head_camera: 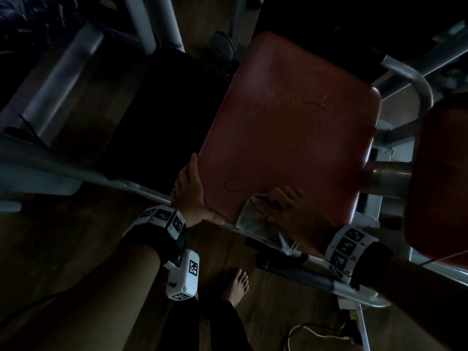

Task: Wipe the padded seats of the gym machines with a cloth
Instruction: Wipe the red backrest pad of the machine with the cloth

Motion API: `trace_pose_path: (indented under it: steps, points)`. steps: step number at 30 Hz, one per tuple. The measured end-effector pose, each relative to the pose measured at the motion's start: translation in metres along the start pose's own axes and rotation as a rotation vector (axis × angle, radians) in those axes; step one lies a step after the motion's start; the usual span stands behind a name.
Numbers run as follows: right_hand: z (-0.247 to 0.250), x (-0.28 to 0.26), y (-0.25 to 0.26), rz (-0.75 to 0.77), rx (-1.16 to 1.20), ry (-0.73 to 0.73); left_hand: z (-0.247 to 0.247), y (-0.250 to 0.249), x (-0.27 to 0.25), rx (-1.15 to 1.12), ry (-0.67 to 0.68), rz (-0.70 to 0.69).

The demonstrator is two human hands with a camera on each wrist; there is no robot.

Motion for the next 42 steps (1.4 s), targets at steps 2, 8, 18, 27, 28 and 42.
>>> trace_pose_path:
  steps: [2, 8, 18, 27, 28, 42]
  points:
    - [-0.001, 0.012, -0.006, -0.025, -0.017, -0.022, 0.000, 0.000, -0.001, -0.003, 0.001, 0.001]
    - [0.003, 0.016, -0.001, 0.018, -0.046, -0.099, 0.000, 0.000, -0.001, -0.002, -0.004, -0.005]
    - [0.016, 0.037, -0.001, 0.064, -0.046, -0.020, 0.000, -0.001, -0.001, -0.020, -0.027, -0.005]
    - [0.015, 0.028, -0.006, 0.079, -0.030, 0.034, 0.000, 0.000, -0.001, -0.030, -0.034, -0.012]
    - [0.017, 0.034, -0.004, 0.089, -0.027, 0.059, 0.000, 0.000, -0.001, -0.032, -0.035, -0.009]
    - [0.017, 0.055, 0.005, 0.067, -0.044, 0.130, -0.001, 0.001, -0.001, -0.063, -0.033, -0.040]
Point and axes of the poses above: each hand's wrist, its own x-axis towards the middle knuckle, its own z-axis out of the back of the hand, y = z × x, the point moved 5 cm from there along x, towards the middle knuckle, and after that the axes turned 10 degrees about x, right-handed, at the moved point
